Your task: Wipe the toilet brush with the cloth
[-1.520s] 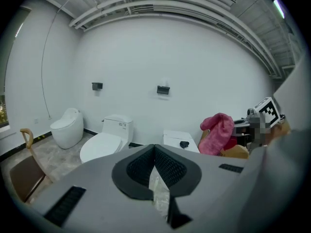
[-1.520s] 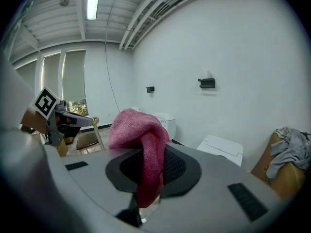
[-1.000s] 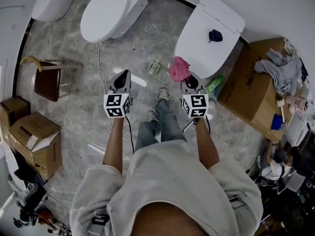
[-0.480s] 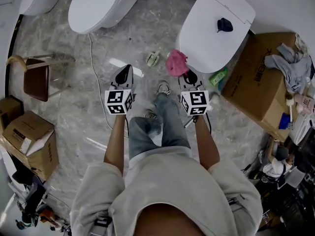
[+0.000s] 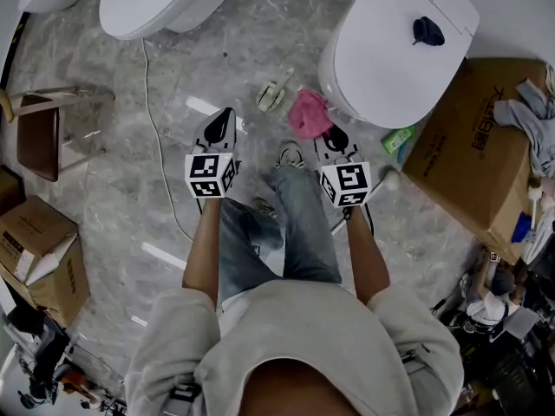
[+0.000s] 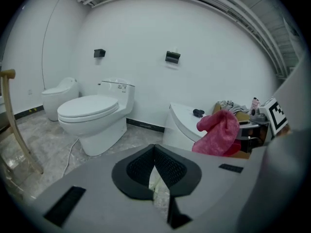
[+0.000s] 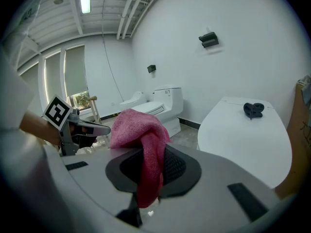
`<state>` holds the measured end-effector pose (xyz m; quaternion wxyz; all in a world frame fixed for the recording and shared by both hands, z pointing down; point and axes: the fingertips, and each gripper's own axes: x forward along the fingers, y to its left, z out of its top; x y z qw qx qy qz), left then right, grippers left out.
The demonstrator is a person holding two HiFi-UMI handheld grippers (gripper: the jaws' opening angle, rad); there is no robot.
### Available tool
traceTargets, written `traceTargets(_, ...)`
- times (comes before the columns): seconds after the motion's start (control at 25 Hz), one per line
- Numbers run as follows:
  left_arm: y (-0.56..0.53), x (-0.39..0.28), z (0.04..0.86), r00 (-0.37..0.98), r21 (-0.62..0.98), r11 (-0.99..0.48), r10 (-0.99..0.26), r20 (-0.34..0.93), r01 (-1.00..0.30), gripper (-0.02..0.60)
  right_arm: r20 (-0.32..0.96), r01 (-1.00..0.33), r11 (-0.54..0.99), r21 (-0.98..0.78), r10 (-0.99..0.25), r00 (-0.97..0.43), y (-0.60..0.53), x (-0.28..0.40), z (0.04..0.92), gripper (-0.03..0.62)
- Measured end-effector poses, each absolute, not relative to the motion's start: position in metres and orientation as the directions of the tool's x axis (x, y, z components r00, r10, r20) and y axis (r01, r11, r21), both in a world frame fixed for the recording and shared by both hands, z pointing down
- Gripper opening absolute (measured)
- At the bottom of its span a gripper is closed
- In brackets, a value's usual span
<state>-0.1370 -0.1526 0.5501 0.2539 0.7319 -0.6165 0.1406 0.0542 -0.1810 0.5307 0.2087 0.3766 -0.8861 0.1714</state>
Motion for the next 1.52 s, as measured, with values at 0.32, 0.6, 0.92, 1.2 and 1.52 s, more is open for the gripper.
traceTargets(0.32,-0.162,-0.127,0.649,0.218,0.195,-0.137,-0.844,0.49,-0.971,0.018,0.454,-0.743,0.657,-0.128,-0.627,-0.633,-0.2,0.067,0.618,0.064)
traceTargets(0.6,-0.174,-0.121,0.722,0.232,0.181,-0.167,-0.863,0.448,-0.969,0.018,0.405,-0.725,0.681,-0.102,-0.638,-0.655,-0.211,0.061,0.682,0.064)
traceTargets(0.92,-0.181,-0.107,0.781,0.273,0.149,-0.232,-0.876,0.398,-0.961,0.02,0.332,-0.729,0.677,-0.103,-0.668,-0.666,-0.226,0.051,0.728,0.064)
traceTargets(1.2,-0.177,-0.094,0.819,0.292,0.134,-0.26,-0.867,0.403,-0.956,0.02,0.302,-0.732,0.673,-0.104,-0.68,-0.668,-0.223,0.057,0.741,0.064)
traceTargets(1.52,-0.177,-0.109,0.809,0.261,0.162,-0.215,-0.893,0.366,-0.963,0.02,0.229,-0.722,0.689,-0.065,-0.694,-0.682,-0.227,0.058,0.697,0.064)
